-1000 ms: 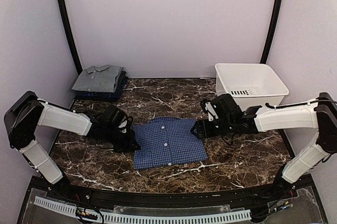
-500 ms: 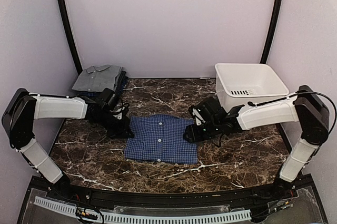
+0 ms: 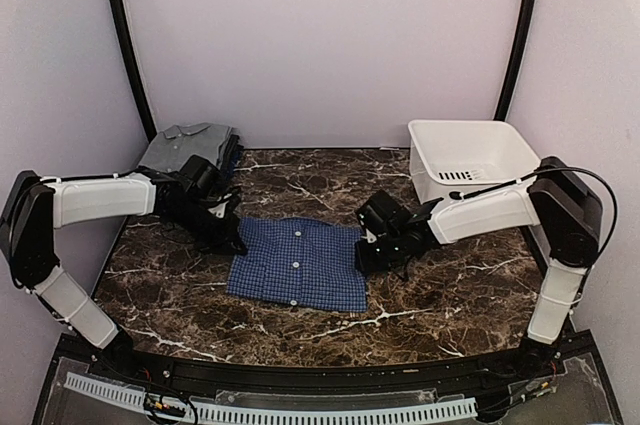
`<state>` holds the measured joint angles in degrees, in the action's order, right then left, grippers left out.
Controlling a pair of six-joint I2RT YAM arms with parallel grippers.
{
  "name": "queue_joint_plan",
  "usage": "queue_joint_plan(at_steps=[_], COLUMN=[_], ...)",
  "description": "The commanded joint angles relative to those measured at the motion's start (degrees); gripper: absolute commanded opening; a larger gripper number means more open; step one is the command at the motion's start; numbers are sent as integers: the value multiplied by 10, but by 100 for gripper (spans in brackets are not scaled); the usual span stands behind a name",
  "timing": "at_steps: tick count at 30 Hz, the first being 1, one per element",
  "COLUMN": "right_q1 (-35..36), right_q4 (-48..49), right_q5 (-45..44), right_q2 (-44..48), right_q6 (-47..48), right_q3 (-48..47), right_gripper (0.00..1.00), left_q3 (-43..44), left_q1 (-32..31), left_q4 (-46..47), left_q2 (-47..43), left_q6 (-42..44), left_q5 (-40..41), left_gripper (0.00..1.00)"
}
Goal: Fold and stack the long sleeve shirts
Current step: Pick up the square-folded shirt from the center of the board.
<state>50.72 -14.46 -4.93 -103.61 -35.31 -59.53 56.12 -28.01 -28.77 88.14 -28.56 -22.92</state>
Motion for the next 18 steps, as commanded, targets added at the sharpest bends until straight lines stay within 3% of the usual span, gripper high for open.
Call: queue_joint_plan(at_steps=[1,11,18], right_q1=[14,52,66], right_q4=[-28,-34,12], right_q5=[-36,-17,44], right_q2=[-28,-95,-195], right_q6=[-10,-6,-13], right_q3=[-31,-96,-204], right_gripper=[26,19,19], left_q3=[29,99,219], left_q1=[7,10,10], left_q4=[-30,-58,-84], left_q2=[-27,-50,-34], left_q6=[23,43,74], left_q5=[-1,8,-6], left_gripper=[0,0,0])
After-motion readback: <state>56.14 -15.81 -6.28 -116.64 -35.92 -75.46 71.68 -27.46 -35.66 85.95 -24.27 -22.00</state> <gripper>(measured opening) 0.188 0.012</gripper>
